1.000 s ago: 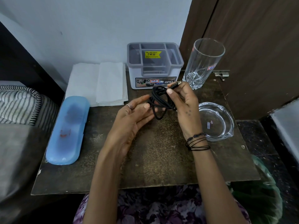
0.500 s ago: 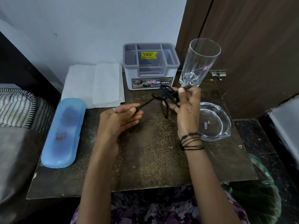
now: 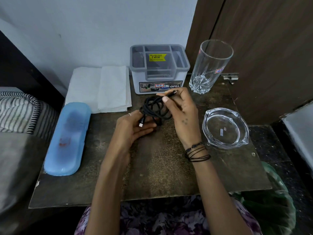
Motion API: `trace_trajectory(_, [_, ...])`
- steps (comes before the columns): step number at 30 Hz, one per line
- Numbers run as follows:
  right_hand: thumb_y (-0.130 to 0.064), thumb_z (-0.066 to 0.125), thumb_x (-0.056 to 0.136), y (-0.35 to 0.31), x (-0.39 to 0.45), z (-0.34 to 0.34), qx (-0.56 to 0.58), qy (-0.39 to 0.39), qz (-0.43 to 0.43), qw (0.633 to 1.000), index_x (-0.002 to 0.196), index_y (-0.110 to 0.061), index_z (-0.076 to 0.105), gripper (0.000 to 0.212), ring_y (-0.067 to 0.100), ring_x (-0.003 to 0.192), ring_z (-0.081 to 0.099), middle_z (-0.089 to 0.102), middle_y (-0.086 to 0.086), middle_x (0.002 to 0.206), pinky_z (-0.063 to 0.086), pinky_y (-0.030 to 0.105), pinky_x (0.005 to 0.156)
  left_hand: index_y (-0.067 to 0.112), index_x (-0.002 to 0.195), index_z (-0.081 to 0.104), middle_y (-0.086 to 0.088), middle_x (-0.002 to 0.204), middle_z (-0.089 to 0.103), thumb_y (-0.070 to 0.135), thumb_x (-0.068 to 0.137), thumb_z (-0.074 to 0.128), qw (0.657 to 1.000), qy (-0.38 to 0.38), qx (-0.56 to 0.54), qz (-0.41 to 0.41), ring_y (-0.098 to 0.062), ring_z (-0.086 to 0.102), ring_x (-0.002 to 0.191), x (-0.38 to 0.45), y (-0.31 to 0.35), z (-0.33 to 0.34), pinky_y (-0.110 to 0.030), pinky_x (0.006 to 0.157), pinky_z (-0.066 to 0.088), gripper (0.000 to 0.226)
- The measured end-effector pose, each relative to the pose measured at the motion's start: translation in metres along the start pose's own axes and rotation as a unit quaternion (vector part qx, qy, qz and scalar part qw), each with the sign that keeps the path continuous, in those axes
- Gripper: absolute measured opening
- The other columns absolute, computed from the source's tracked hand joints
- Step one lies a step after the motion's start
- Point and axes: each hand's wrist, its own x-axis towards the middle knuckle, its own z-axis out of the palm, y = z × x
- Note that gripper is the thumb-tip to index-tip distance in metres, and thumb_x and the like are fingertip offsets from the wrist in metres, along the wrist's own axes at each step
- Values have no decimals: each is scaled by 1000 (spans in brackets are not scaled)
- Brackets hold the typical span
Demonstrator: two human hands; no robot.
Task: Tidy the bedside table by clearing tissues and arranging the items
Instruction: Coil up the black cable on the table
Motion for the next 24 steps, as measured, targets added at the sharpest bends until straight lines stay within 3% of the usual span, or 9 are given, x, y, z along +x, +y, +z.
trace_trajectory(5, [-9,63,85,1,-2,1,-57,-59,-8,997,90,-15,60,8,-7,82,64,66,-14,86,45,7,73,17,90,65,1,75,74,32,96,28,997,1,-71,-5,-20,69,73,1,2,1,-29,66,58,40])
trace_trajectory(8, [-8,65,82,2,-3,1,-76,-74,-20,994,87,-16,61,10,-9,86,62,67,-14,88,43,4,75,19,90,68,0,82,75,47,94,35,998,17,-55,-8,-17,71,78,0,2,1,-29,68,60,43])
trace_trajectory(11, [-10,65,83,1,-4,1,-40,-83,-10,996,89,-17,61,10,-2,94,63,68,-6,99,47,12,82,21,82,69,4,71,74,24,90,54,999,25,19,28,-10,71,74,-2,-2,3,-22,64,58,18])
trace_trajectory(15, [-14,58,89,2,-2,2,7,-95,44,994,94,-19,53,8,9,110,57,62,3,117,45,25,96,21,76,69,8,65,71,3,87,49,998,19,35,48,-4,68,71,-2,-4,3,-23,66,57,30])
trace_trajectory(19, [-18,54,92,1,-2,2,33,-117,102,987,94,-24,45,11,20,95,62,63,3,93,47,42,92,24,58,72,9,64,71,-5,84,44,999,-6,30,32,-3,68,66,-2,-1,0,-19,64,56,48])
trace_trajectory(21, [-19,55,91,-1,-2,3,65,-111,117,985,94,-24,45,12,34,98,60,60,13,94,45,54,95,22,53,72,8,64,72,-8,83,42,999,-28,17,28,-3,68,64,-4,0,-1,-17,61,56,51])
trace_trajectory(24, [-21,57,88,-5,-1,2,123,-118,119,978,106,-19,46,21,30,108,59,60,12,107,42,51,102,15,58,64,6,63,70,-13,79,38,998,-47,-25,28,-4,67,61,-5,1,-1,-18,59,55,44])
